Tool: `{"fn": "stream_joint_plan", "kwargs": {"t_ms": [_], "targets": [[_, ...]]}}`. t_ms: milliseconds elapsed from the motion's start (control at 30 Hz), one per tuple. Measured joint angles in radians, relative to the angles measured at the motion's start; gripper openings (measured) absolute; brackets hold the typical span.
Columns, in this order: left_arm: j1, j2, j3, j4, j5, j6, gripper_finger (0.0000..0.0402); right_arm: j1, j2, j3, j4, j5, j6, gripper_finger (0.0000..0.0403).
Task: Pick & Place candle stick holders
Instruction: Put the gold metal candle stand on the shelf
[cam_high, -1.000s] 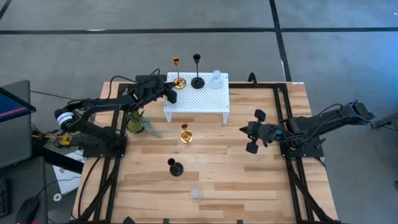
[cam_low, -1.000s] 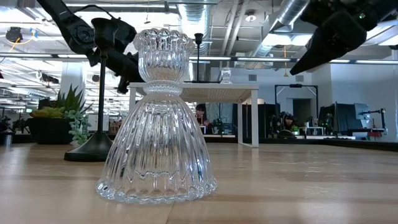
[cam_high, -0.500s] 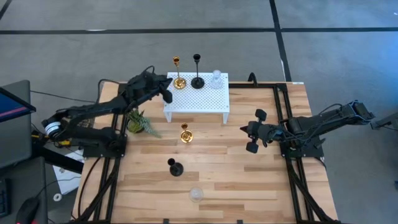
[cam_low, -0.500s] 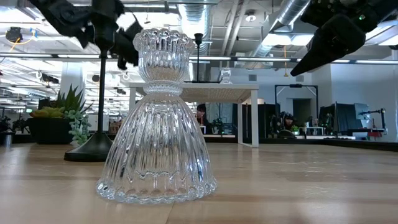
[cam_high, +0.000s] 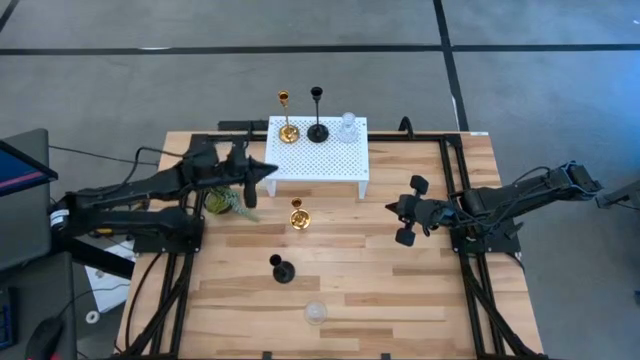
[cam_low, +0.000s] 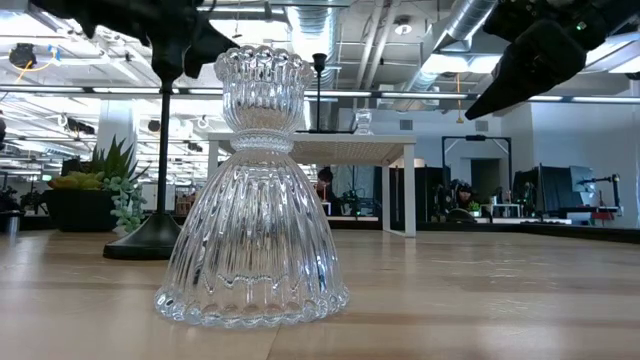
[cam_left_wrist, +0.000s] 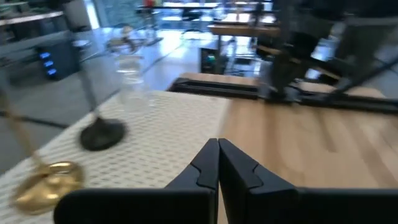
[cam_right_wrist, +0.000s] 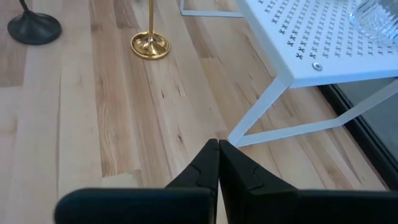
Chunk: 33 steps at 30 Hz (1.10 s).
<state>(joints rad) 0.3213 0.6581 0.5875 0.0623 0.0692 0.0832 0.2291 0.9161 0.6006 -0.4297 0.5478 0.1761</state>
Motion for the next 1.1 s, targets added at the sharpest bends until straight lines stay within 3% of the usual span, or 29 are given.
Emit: {"fn": "stream_joint_plan", "kwargs": {"t_ms": [333,600,1100], "targets": [[-0.219,-0.119,-0.215,0.056,-0.008,0.050,0.0003,0.000,0.000,0.000,0.012,-0.001,0.000,0.0000],[-0.319,-0.162,-0.307,0.091,-0.008,0.049,0.0003,0.000,0.000,0.000,0.059,-0.005,0.000,0.0000],[-0.386,-0.161,-0.346,0.132,-0.009,0.040,0.0005,0.000,0.115,0.000,0.218,-0.285,-0.002,0.0000]]}}
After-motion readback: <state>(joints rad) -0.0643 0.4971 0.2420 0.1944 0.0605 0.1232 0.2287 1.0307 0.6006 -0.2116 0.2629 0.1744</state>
